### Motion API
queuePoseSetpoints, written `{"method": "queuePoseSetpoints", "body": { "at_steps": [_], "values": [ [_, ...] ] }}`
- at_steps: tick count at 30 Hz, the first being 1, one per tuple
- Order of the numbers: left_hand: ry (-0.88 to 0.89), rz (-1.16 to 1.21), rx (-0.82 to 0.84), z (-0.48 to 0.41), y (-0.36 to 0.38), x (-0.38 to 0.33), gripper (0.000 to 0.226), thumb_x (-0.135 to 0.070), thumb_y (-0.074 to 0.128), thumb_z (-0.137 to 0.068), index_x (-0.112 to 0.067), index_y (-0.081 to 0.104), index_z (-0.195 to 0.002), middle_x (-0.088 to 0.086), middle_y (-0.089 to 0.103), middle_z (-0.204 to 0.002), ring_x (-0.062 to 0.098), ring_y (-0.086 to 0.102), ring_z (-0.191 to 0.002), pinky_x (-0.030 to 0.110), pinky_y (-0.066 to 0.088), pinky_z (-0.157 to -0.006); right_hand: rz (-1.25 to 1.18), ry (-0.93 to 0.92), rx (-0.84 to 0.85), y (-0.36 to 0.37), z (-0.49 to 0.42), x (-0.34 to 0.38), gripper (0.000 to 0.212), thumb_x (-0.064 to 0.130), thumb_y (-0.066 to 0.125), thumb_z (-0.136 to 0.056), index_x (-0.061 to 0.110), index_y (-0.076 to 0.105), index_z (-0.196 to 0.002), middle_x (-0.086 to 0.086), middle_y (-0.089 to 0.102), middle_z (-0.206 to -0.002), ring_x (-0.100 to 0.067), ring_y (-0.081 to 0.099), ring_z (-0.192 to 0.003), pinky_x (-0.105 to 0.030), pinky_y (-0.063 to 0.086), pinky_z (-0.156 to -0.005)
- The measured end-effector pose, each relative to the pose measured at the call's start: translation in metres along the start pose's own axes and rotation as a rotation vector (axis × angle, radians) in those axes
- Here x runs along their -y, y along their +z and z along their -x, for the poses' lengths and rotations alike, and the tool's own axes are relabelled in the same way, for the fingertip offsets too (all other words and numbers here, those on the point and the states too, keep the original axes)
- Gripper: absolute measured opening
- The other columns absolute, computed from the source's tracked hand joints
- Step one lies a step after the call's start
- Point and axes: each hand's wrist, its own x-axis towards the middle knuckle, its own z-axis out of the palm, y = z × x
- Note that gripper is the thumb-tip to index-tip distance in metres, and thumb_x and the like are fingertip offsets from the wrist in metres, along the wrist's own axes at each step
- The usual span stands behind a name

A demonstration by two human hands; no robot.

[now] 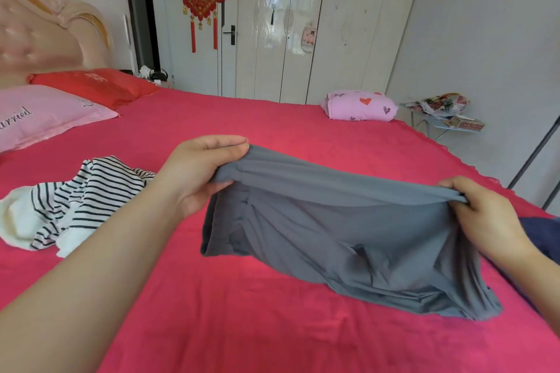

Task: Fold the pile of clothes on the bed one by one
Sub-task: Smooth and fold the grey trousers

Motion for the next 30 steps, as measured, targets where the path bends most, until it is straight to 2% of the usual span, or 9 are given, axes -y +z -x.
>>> {"method": "queuePoseSetpoints", "body": {
  "at_steps": [4,9,12,15,19,23,26,28,30],
  "values": [
    [0.036,0.019,0.037,0.012,-0.004,-0.018,0.007,-0.015,0.062,-0.083,-0.02,0.066,-0.079,-0.01,0.066,-0.062,-0.003,0.059,-0.051,0.009,0.047,-0.048,-0.035,-0.025,-0.046,-0.025,-0.012,0.005,0.023,0.001,0.049,-0.084,0.016,0.063,-0.096,-0.001,0.063,-0.091,-0.018,0.054,-0.089,-0.005,0.032,-0.069],
    [-0.138,0.051,0.006,-0.009,-0.012,-0.003,0.01,-0.013,0.059,-0.087,-0.018,0.062,-0.079,-0.01,0.064,-0.052,-0.003,0.058,-0.044,0.009,0.046,-0.043,0.015,-0.05,0.106,0.0,-0.037,-0.001,0.019,-0.002,0.057,-0.086,0.015,0.064,-0.09,-0.002,0.062,-0.085,-0.018,0.056,-0.086,-0.025,0.028,-0.066],
    [-0.29,0.09,-0.043,-0.038,-0.02,0.031,0.012,-0.011,0.058,-0.088,-0.016,0.059,-0.078,-0.009,0.062,-0.048,-0.002,0.056,-0.041,0.009,0.046,-0.042,0.086,-0.025,0.225,0.046,-0.054,-0.022,0.019,0.002,0.06,-0.085,0.021,0.057,-0.081,-0.009,0.067,-0.087,-0.026,0.061,-0.087,-0.03,0.031,-0.067],
    [-0.339,0.099,-0.109,-0.072,-0.027,0.064,0.013,-0.007,0.058,-0.088,-0.016,0.058,-0.079,-0.007,0.062,-0.051,0.0,0.057,-0.044,0.01,0.044,-0.04,0.147,0.028,0.267,0.096,-0.075,-0.039,0.01,0.006,0.059,-0.085,0.015,0.063,-0.086,-0.015,0.069,-0.097,-0.031,0.062,-0.096,-0.033,0.037,-0.072],
    [-0.25,0.061,-0.167,-0.111,-0.035,0.094,0.016,-0.006,0.057,-0.089,-0.019,0.058,-0.098,-0.004,0.058,-0.084,0.005,0.052,-0.069,0.012,0.046,-0.043,0.13,0.057,0.171,0.136,-0.106,-0.044,0.02,0.0,0.054,-0.085,0.008,0.068,-0.097,-0.019,0.069,-0.102,-0.035,0.061,-0.098,-0.036,0.041,-0.076],
    [-0.229,0.058,-0.192,-0.126,-0.05,0.133,0.031,-0.006,0.057,-0.089,-0.021,0.053,-0.116,-0.003,0.057,-0.086,0.006,0.052,-0.064,0.017,0.046,-0.046,0.112,-0.026,0.079,0.158,-0.102,-0.04,0.028,0.005,0.047,-0.084,0.011,0.068,-0.102,-0.018,0.067,-0.103,-0.036,0.06,-0.098,-0.039,0.043,-0.08],
    [-0.324,0.029,-0.198,-0.121,-0.062,0.174,0.046,-0.005,0.058,-0.088,-0.019,0.046,-0.13,0.002,0.058,-0.097,0.009,0.052,-0.067,0.024,0.041,-0.056,0.135,-0.083,0.143,0.179,-0.062,-0.046,0.051,0.016,0.033,-0.069,0.016,0.069,-0.105,-0.015,0.066,-0.096,-0.035,0.06,-0.093,-0.043,0.047,-0.076],
    [-0.401,0.006,-0.221,-0.111,-0.067,0.201,0.045,-0.003,0.059,-0.088,-0.015,0.046,-0.129,0.003,0.061,-0.102,0.01,0.056,-0.07,0.026,0.042,-0.06,0.175,-0.148,0.229,0.193,-0.024,-0.053,0.058,0.022,0.027,-0.066,0.021,0.07,-0.104,-0.008,0.066,-0.09,-0.032,0.063,-0.086,-0.04,0.05,-0.069],
    [-0.448,-0.005,-0.221,-0.101,-0.068,0.219,0.023,0.002,0.058,-0.087,-0.011,0.055,-0.105,0.002,0.068,-0.085,0.008,0.063,-0.06,0.026,0.048,-0.058,0.195,-0.244,0.314,0.203,0.012,-0.062,0.056,0.021,0.028,-0.065,0.024,0.071,-0.102,0.0,0.067,-0.085,-0.027,0.067,-0.078,-0.035,0.052,-0.065]
  ]
}}
